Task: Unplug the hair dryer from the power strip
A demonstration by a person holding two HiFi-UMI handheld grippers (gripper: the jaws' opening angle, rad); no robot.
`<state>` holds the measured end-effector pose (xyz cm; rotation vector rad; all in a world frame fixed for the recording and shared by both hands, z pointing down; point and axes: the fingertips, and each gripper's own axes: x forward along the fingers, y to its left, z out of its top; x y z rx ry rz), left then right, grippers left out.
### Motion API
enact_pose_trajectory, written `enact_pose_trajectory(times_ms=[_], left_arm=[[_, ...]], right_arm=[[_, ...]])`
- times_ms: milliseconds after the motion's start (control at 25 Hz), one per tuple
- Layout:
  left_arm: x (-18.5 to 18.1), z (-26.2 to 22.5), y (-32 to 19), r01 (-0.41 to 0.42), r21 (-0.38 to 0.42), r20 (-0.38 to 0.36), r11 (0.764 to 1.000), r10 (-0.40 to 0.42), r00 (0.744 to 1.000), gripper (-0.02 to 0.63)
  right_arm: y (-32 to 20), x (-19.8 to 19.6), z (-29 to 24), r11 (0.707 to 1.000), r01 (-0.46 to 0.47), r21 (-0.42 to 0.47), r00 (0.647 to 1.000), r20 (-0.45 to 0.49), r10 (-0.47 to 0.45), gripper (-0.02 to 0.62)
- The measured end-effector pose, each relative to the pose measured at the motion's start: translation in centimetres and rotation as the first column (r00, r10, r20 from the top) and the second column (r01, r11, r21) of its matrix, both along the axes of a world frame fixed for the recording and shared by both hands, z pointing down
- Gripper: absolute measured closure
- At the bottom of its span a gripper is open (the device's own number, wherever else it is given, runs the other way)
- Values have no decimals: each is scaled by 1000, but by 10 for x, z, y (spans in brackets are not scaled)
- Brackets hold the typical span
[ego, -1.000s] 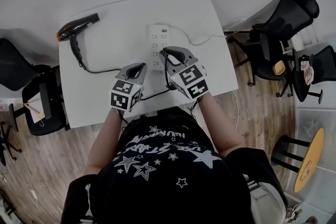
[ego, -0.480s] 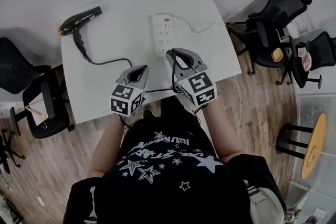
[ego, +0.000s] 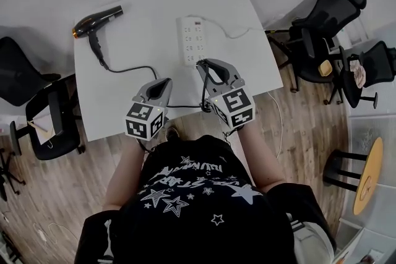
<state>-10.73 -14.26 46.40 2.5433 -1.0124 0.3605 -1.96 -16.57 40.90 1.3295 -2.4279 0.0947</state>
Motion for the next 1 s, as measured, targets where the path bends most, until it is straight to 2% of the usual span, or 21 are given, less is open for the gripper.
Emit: enact_pose_trajectory(times_ms=[520,1000], left_arm=[[36,-12,44,89,7,-14,996,-89,996,600],[48,-21,101,165,33,10,986,-166,986,600]], right_arm=[[50,45,-7,999,33,28,998,49,-34,525],[101,68,-13,995,69,73,995,71,-74,525]])
